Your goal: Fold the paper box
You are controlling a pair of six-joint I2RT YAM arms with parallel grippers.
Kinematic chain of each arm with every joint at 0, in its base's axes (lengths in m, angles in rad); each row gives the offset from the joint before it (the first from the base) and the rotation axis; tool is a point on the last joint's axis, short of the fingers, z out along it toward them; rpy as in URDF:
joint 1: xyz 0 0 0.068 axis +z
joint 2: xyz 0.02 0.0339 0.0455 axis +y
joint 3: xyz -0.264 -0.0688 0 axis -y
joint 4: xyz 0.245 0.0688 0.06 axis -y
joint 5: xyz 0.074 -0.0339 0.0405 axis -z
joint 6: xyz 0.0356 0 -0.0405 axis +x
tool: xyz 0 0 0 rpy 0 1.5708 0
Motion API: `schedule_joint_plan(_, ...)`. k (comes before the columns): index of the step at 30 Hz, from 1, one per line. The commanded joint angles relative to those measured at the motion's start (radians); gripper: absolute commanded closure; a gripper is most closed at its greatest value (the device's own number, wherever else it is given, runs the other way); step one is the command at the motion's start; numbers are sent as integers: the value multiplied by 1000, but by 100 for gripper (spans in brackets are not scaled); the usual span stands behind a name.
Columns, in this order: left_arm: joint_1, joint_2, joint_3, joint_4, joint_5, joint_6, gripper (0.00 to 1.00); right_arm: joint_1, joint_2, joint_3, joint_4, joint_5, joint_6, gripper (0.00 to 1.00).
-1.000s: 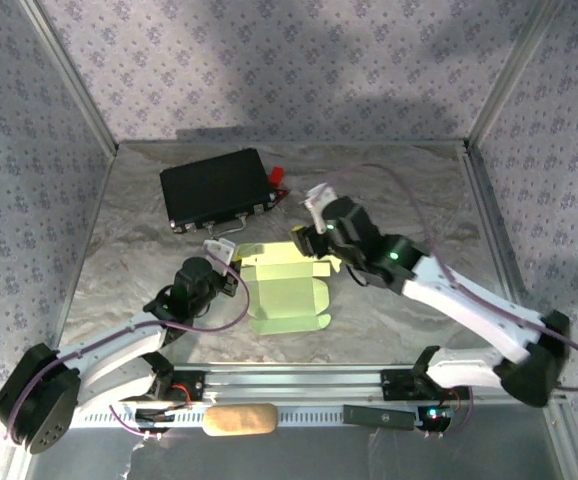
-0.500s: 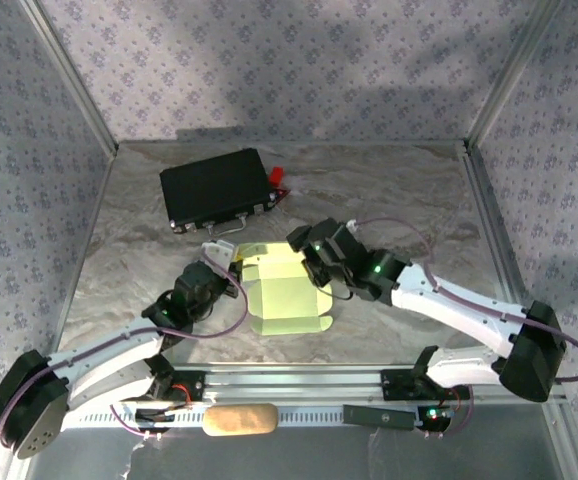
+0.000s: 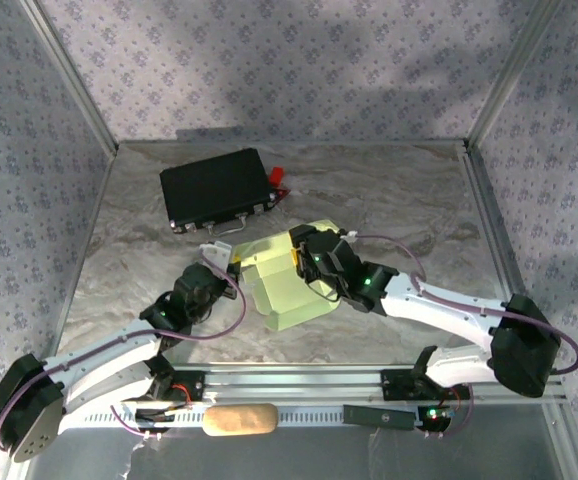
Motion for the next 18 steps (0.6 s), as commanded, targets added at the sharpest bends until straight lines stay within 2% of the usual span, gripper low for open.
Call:
schedule_joint_plan(1,-8,9,27,-7,-23,-24,100,-9,7,8,111,11,-42,50)
schedule_joint_plan(7,-7,5,34,-20,-38,-27,100,-2,18,100,-82,-4,-74,40)
schedule_joint_plan(13,-12,-1,42,-36,-39,-34,100,-52,108,121,8,-74,-66,42)
schedule_joint_plan(18,-15,-15,39,-52,-46,-27,100,-78,162,181,-36,-138,-81,47)
